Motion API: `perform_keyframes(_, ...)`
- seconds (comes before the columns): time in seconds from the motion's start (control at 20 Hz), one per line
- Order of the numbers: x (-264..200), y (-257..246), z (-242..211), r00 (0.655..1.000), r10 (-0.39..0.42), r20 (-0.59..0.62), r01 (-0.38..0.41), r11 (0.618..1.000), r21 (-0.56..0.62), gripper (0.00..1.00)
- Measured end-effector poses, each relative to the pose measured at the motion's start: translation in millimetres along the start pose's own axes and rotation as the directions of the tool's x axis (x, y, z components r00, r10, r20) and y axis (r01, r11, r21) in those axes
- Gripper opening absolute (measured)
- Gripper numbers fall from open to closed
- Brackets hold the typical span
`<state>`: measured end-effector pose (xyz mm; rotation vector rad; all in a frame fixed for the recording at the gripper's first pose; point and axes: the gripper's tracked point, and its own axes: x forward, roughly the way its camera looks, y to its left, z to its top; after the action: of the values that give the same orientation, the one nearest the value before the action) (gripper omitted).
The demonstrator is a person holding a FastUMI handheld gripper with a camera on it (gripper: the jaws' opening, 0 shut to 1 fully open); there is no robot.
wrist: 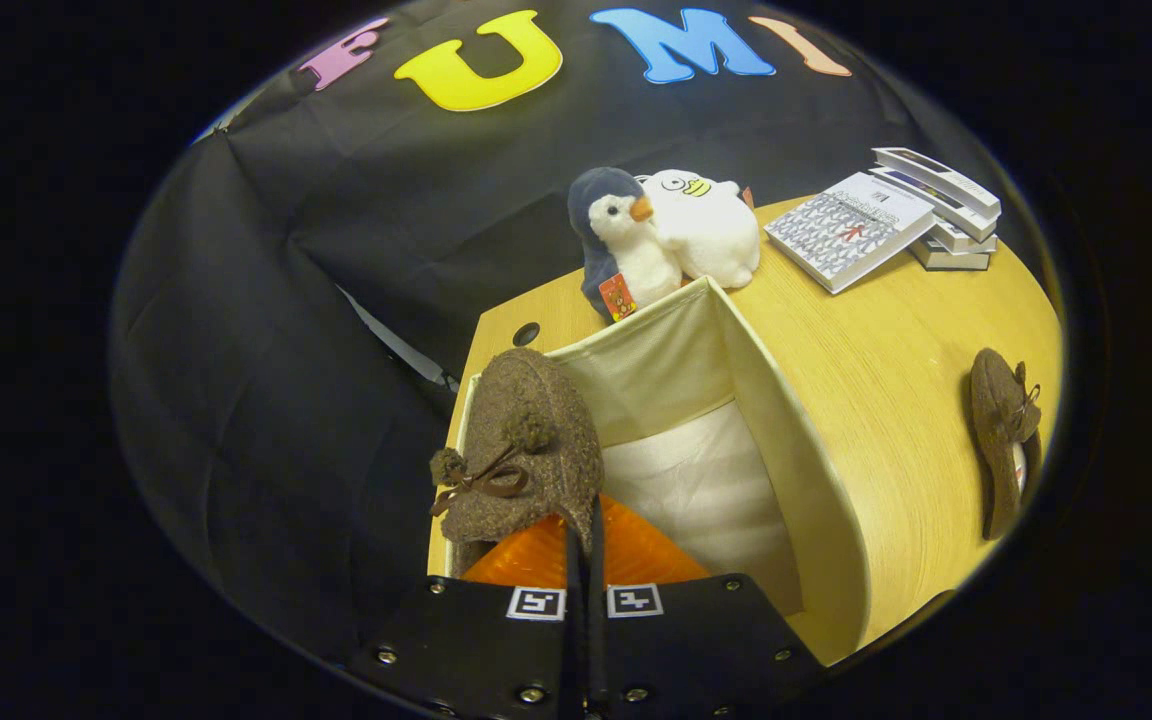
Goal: Open the storage box then place both shoes into the box .Put the left shoe in first, then the right shoe, with the right side of both shoes facing outward in a uniform manner.
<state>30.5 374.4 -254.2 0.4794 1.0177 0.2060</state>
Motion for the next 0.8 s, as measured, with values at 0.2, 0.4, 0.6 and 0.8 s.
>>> perform_keyframes(0.2, -3, 14, -6, 0.996, 0.077, -0.042, -0.078, 0.997, -0.013, 0.19)
perform_keyframes(0.4, -8, -2, -17, 0.997, 0.031, -0.076, -0.040, 0.993, -0.114, 0.76)
perform_keyframes(0.6, -25, 7, 5, 0.995, 0.094, -0.026, -0.097, 0.987, -0.131, 0.98)
perform_keyframes(0.8, -54, -1, 30, 0.993, 0.111, 0.038, -0.101, 0.972, -0.210, 0.98)
